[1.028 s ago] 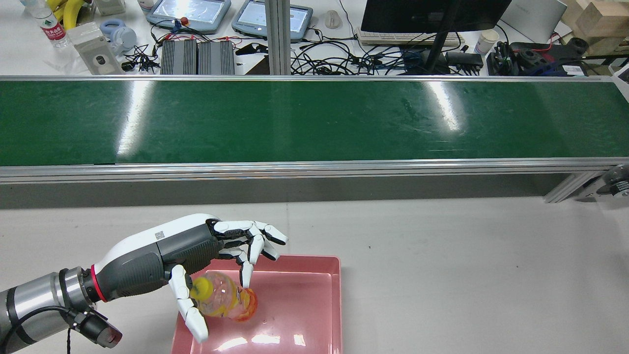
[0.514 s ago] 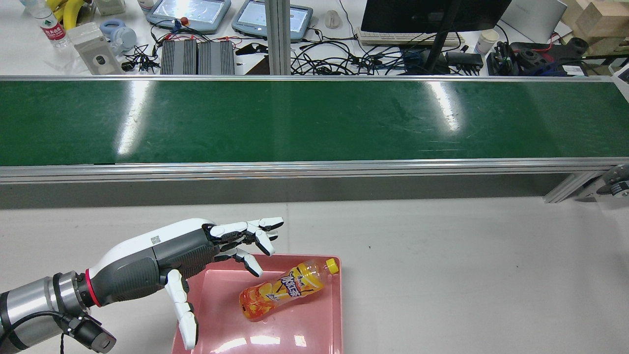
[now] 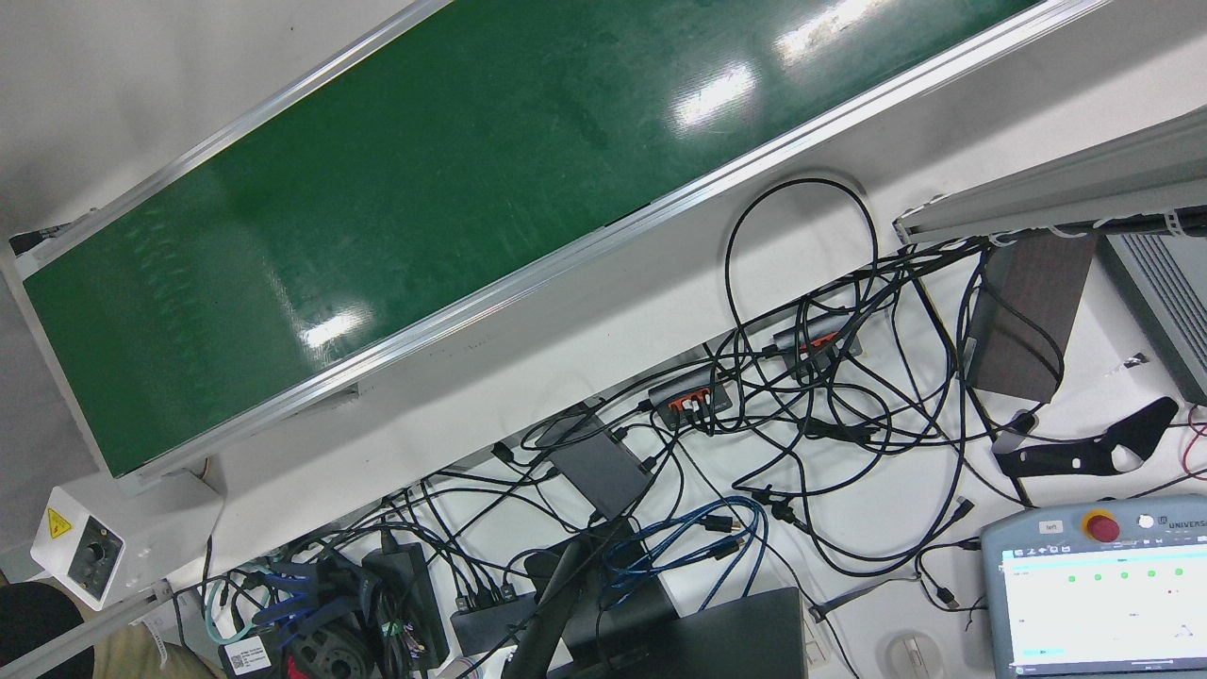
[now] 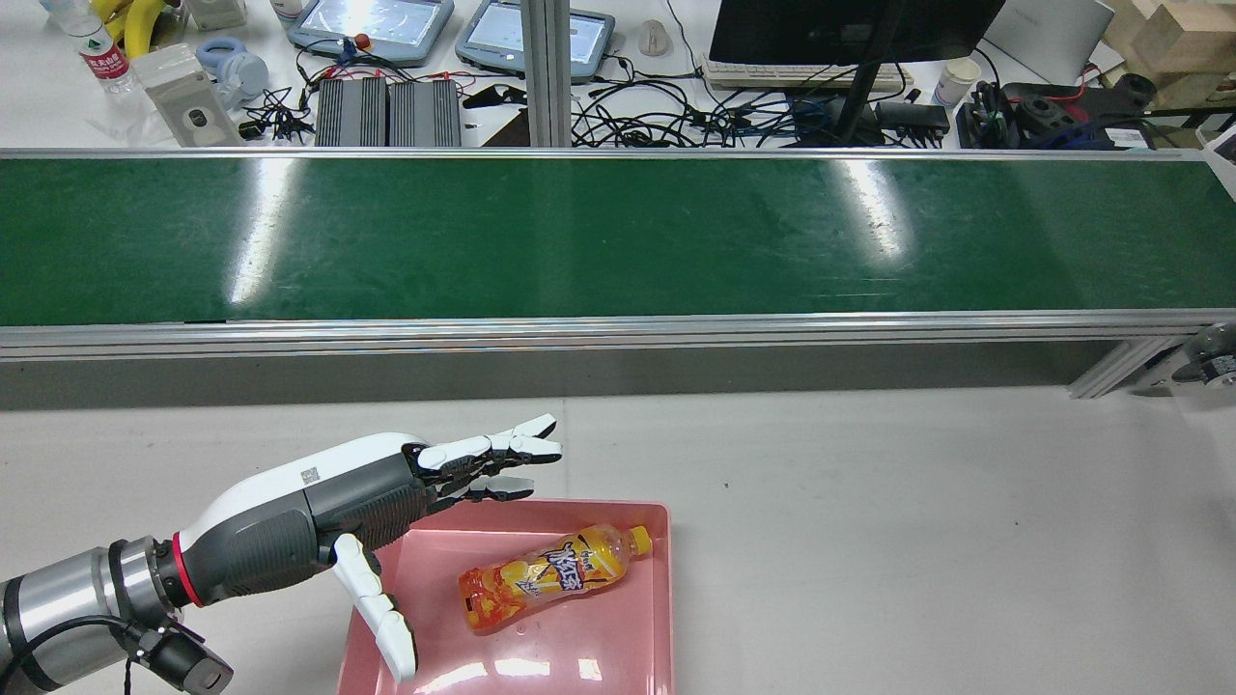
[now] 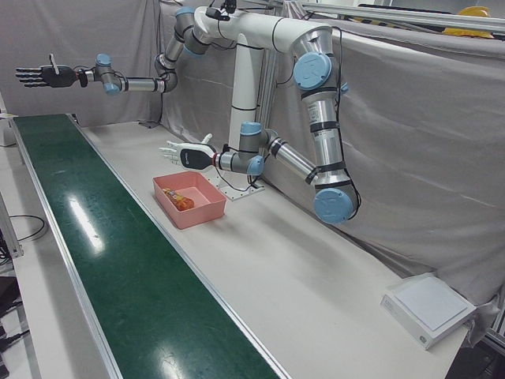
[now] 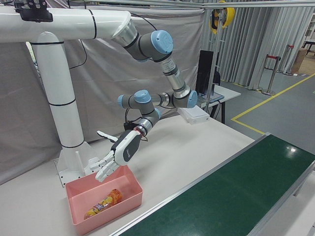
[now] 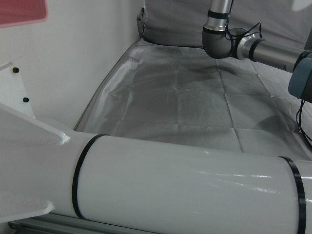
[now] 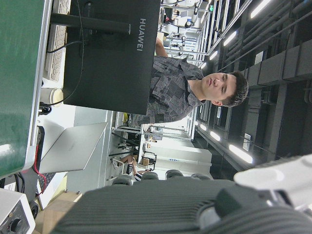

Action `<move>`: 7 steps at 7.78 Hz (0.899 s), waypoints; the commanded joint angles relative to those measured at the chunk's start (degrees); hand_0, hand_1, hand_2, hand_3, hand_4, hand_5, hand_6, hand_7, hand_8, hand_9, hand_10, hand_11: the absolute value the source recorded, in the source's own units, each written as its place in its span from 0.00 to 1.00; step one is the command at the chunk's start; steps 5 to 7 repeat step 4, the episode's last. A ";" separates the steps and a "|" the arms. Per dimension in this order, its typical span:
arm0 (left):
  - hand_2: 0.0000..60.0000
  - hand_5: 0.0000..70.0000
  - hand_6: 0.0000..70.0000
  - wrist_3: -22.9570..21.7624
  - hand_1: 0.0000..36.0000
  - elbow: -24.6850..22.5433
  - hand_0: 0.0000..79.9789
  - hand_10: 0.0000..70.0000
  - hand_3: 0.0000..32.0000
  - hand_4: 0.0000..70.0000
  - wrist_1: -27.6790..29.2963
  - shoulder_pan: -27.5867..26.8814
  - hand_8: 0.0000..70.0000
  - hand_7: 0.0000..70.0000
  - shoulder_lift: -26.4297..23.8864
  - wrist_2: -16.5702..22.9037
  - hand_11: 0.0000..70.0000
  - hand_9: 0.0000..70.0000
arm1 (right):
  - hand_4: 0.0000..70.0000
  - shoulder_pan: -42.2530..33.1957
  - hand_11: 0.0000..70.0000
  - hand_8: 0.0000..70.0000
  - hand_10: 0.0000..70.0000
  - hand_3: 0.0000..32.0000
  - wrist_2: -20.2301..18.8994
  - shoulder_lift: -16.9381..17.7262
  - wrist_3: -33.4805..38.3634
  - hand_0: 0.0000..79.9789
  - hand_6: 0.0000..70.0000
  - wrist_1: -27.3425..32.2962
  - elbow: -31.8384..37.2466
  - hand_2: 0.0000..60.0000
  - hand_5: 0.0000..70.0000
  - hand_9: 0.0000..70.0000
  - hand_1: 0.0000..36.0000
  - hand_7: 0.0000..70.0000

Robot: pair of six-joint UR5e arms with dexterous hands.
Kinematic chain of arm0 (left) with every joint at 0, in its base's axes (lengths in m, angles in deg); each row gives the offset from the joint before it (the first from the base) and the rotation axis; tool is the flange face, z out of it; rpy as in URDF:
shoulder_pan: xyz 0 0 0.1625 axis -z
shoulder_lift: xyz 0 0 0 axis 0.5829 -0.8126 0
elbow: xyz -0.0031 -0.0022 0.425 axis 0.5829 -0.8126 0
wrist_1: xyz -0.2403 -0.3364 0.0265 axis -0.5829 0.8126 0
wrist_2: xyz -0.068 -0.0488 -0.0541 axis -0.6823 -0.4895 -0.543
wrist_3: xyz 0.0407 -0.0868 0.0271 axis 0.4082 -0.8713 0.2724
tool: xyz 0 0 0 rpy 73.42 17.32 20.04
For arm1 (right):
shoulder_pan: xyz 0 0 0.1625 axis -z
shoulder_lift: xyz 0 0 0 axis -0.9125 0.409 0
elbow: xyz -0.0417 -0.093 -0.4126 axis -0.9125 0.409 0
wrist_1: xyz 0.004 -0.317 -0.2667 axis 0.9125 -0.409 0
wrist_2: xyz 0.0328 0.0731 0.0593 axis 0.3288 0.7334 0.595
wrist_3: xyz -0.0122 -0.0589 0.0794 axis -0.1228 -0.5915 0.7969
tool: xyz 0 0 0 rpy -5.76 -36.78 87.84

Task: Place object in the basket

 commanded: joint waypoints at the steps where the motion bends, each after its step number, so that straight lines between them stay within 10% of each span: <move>1: 0.00 0.23 0.03 0.27 0.46 0.01 0.76 0.13 0.11 0.14 0.16 -0.06 0.06 0.06 -0.01 0.06 0.22 0.07 | 0.00 0.00 0.00 0.00 0.00 0.00 0.00 0.00 0.00 0.00 0.00 0.00 0.00 0.00 0.00 0.00 0.00 0.00; 7: 0.00 0.24 0.03 0.36 0.38 -0.17 0.72 0.12 0.06 0.16 0.16 0.11 0.06 0.05 -0.27 0.24 0.21 0.07 | 0.00 0.00 0.00 0.00 0.00 0.00 0.00 0.00 0.00 0.00 0.00 0.00 0.00 0.00 0.00 0.00 0.00 0.00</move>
